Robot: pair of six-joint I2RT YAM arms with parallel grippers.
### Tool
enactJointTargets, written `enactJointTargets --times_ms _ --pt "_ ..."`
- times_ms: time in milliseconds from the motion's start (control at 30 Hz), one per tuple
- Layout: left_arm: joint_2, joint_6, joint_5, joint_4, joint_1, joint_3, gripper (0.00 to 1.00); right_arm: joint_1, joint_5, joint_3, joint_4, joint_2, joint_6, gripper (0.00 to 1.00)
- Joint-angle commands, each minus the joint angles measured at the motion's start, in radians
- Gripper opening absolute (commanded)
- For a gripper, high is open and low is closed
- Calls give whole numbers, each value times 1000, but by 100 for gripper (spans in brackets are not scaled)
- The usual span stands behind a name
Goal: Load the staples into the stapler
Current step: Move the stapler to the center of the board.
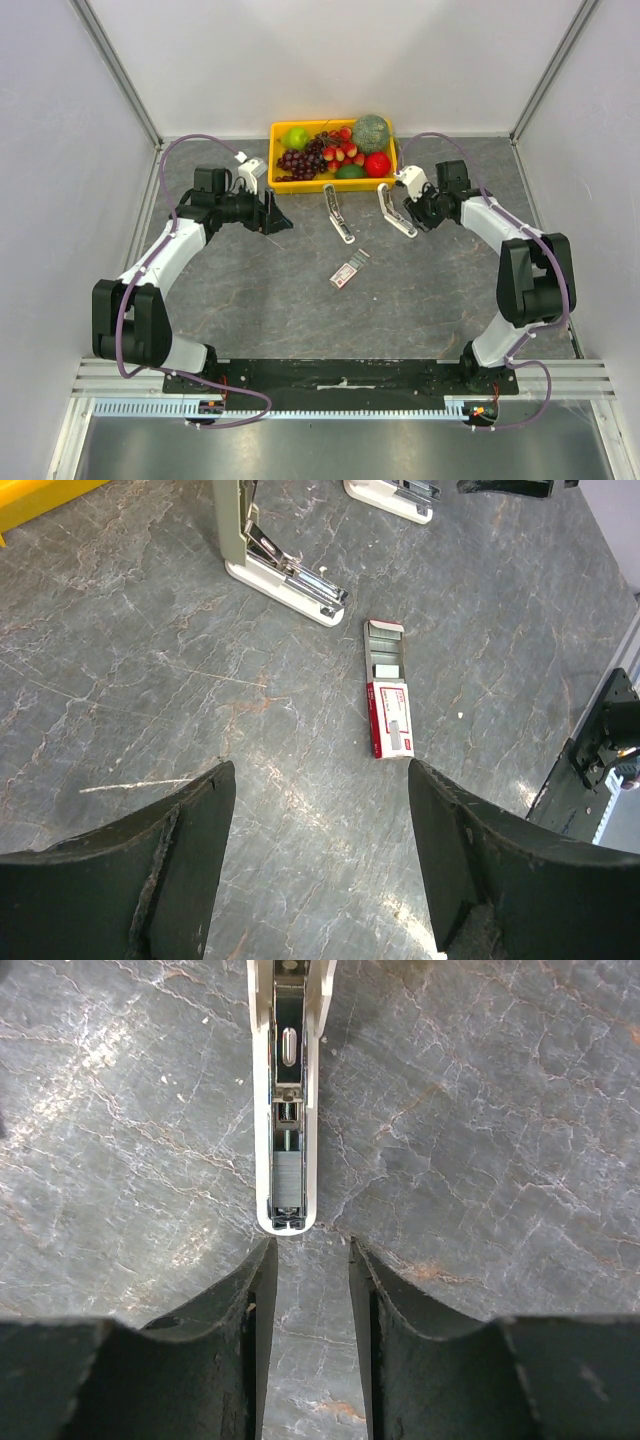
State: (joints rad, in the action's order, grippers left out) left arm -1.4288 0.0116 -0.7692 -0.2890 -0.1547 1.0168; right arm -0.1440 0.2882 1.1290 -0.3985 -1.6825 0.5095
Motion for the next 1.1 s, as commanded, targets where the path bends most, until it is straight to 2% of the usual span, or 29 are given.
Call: enactJointTargets --times_ms 0,233,467,600,700,733,933,1067 --pt "16 -21 -30 33 7 -4 76 12 66 -6 39 -42 38 42" --pt "16 -22 -28 34 7 -4 76 17 144 -11 53 -80 26 43" --pt "13 -21 -30 33 7 -1 76 20 123 -5 70 -124 24 43" --pt "-1 -21 -76 45 7 9 76 18 117 8 76 -155 29 42" --pt "-34 19 -139 95 6 37 76 20 121 9 82 -164 35 37" --pt "-48 30 -149 120 4 49 77 20 129 6 82 -163 38 32" --pt "-231 238 -265 373 -25 164 77 20 135 -37 87 -132 116 19" --pt "-324 267 -324 465 -69 238 77 20 150 -63 82 -109 161 11"
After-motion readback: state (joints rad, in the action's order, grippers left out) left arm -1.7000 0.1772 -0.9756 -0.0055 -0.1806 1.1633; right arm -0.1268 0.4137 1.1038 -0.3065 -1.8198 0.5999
